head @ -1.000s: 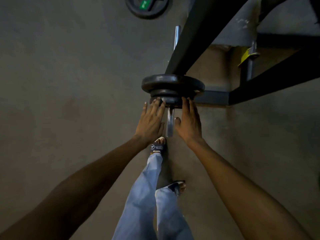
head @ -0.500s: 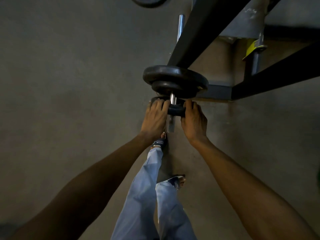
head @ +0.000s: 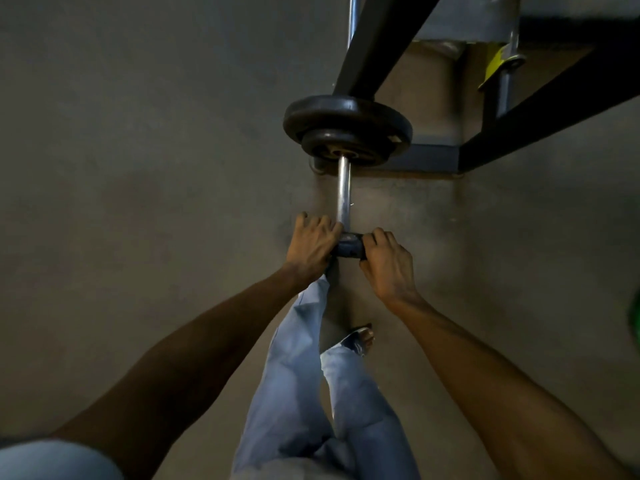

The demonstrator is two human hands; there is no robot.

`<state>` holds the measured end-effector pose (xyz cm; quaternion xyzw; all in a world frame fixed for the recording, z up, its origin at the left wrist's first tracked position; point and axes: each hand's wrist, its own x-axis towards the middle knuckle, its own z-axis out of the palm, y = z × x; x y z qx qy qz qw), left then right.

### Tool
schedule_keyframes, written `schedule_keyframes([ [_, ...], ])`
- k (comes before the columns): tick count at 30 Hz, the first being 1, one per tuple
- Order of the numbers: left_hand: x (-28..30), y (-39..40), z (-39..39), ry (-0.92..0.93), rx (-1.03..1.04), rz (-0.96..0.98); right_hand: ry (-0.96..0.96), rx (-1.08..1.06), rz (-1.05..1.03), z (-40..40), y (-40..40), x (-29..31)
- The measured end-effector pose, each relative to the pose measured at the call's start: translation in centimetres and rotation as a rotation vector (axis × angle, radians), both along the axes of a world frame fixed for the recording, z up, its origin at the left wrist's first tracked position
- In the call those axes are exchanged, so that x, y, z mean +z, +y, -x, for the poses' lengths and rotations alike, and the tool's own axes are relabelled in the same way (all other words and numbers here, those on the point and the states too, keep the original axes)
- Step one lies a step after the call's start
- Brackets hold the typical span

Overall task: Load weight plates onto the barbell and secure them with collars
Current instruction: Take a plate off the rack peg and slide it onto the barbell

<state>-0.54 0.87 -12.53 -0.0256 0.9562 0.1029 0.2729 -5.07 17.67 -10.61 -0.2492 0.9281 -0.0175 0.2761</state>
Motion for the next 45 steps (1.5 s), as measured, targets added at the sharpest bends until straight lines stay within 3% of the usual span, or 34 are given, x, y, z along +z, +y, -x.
schedule_keyframes([
  [8, 4.7, 4.4, -7.5, -0.039, 0.009, -0.007, -0.054, -0.015, 0.032, -7.0, 4.3, 3.8],
  [16, 10.3, 11.3, -15.1, 0.187, 0.137, -0.055, 0.113, -0.095, 0.200, -14.2, 11.1, 9.2],
  [22, 16.9, 16.7, -18.5, 0.445, 0.166, -0.106, 0.396, -0.185, 0.467, -18.2, 17.6, 14.0],
  [28, 24.5, 22.0, -19.1, 0.733, -0.005, -0.086, 0.627, -0.277, 0.586, -20.6, 23.7, 20.1],
  [31, 28.3, 24.6, -19.0, 0.904, -0.098, -0.102, 0.754, -0.301, 0.741, -21.2, 26.7, 23.9],
  [37, 35.4, 28.8, -18.3, 1.263, -0.261, -0.232, 0.953, -0.292, 0.958, -22.0, 32.2, 32.0],
  [45, 43.3, 36.6, -14.7, 1.393, -0.522, -0.343, 1.153, -0.404, 1.088, -21.3, 39.6, 37.8],
])
